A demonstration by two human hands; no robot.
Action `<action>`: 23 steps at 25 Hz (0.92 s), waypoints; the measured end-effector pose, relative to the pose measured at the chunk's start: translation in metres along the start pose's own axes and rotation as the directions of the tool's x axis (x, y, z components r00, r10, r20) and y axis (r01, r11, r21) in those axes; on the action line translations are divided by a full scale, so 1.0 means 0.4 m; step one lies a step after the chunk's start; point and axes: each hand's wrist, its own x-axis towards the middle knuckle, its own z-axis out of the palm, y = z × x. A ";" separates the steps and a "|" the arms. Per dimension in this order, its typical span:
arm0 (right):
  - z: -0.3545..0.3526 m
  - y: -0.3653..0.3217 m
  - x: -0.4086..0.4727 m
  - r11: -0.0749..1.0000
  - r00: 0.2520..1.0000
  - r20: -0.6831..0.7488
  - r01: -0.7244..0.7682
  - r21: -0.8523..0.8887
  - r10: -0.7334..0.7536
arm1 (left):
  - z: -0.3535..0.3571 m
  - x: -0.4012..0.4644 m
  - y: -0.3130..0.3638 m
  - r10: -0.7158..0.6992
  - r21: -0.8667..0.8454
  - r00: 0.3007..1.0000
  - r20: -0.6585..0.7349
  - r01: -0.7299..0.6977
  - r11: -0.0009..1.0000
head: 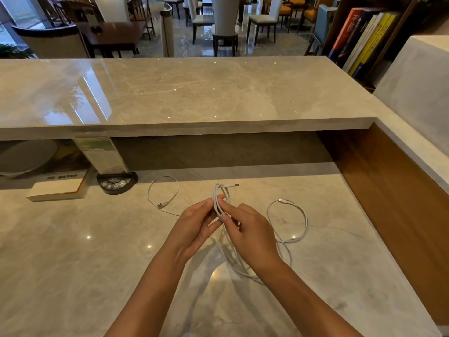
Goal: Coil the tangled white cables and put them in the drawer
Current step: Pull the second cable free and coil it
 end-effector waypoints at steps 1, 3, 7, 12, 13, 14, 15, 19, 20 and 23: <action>0.002 0.003 0.000 0.998 0.999 -0.017 0.033 -0.046 -0.034 | -0.002 0.002 -0.001 -0.003 -0.006 1.000 -0.006 0.003 1.000; 0.005 0.009 0.000 0.988 0.995 -0.014 0.094 -0.123 -0.097 | -0.006 0.003 -0.009 -0.005 -0.031 1.000 -0.022 0.004 0.999; 0.007 0.034 -0.015 0.988 0.981 0.112 0.156 0.013 -0.157 | -0.020 0.012 -0.009 0.002 -0.174 0.999 -0.053 -0.011 0.985; -0.047 0.103 -0.007 0.987 0.944 0.311 0.070 0.144 -0.112 | -0.038 0.017 0.014 -0.012 -0.125 0.999 0.043 0.017 0.992; -0.069 0.114 0.006 0.990 0.934 0.349 0.033 0.134 -0.079 | -0.037 0.014 0.012 -0.024 -0.118 0.998 0.054 0.031 0.993; -0.093 0.125 0.022 0.993 0.919 0.393 -0.020 0.112 -0.026 | -0.038 0.014 0.012 -0.033 -0.123 0.998 0.054 0.039 0.992; -0.120 0.138 0.038 0.993 0.896 0.444 -0.076 0.086 0.030 | -0.041 0.015 0.014 -0.036 -0.137 0.998 0.049 0.042 0.990; -0.220 0.177 0.086 0.969 0.780 0.611 -0.233 0.079 0.137 | -0.065 0.022 0.042 0.002 -0.155 0.999 0.041 0.004 0.988; -0.237 0.183 0.095 0.947 0.765 0.627 -0.292 0.132 0.148 | -0.069 0.023 0.045 0.010 -0.137 0.999 0.034 -0.006 0.991; -0.271 0.198 0.121 0.924 0.747 0.625 -0.369 0.106 0.227 | -0.070 0.020 0.041 0.005 -0.065 1.000 0.030 -0.003 0.998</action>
